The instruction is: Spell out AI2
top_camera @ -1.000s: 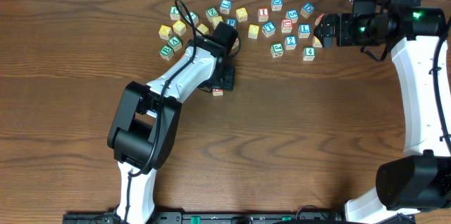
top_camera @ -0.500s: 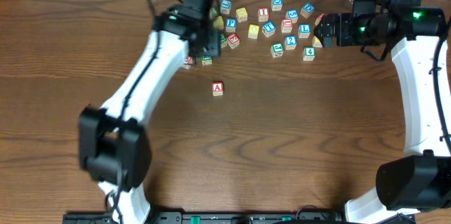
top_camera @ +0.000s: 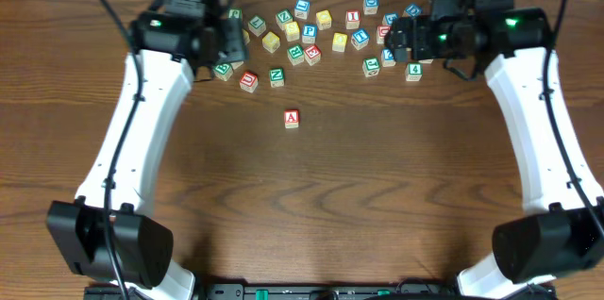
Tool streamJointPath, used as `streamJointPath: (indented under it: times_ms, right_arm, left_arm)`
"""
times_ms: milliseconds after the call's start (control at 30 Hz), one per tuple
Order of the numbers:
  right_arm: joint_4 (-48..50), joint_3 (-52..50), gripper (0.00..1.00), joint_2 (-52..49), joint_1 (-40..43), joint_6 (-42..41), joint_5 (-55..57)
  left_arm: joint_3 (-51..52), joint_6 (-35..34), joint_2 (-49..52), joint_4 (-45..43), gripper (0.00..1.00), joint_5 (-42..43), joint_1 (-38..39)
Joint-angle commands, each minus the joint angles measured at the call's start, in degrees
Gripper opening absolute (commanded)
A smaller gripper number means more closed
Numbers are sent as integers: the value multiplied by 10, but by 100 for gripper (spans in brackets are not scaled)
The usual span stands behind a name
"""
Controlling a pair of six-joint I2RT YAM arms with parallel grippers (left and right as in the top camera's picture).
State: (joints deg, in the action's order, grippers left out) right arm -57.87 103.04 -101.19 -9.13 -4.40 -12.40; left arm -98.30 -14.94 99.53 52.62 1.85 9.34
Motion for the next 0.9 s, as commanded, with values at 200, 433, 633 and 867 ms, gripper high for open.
streamJointPath:
  times_ms: [200, 433, 633, 867]
  right_arm:
    - [-97, 319, 92, -192, -31, -39, 66]
    - [-85, 503, 86, -353, -40, -67, 89]
    - [-15, 503, 80, -433, -51, -89, 90]
    - [48, 503, 71, -500, -68, -88, 130]
  left_arm:
    - [-10, 1, -15, 15, 63, -60, -89]
    - [-9, 0, -15, 27, 63, -59, -94]
    - [-6, -1, -15, 48, 63, -59, -93]
    - [3, -1, -15, 54, 63, -59, -90]
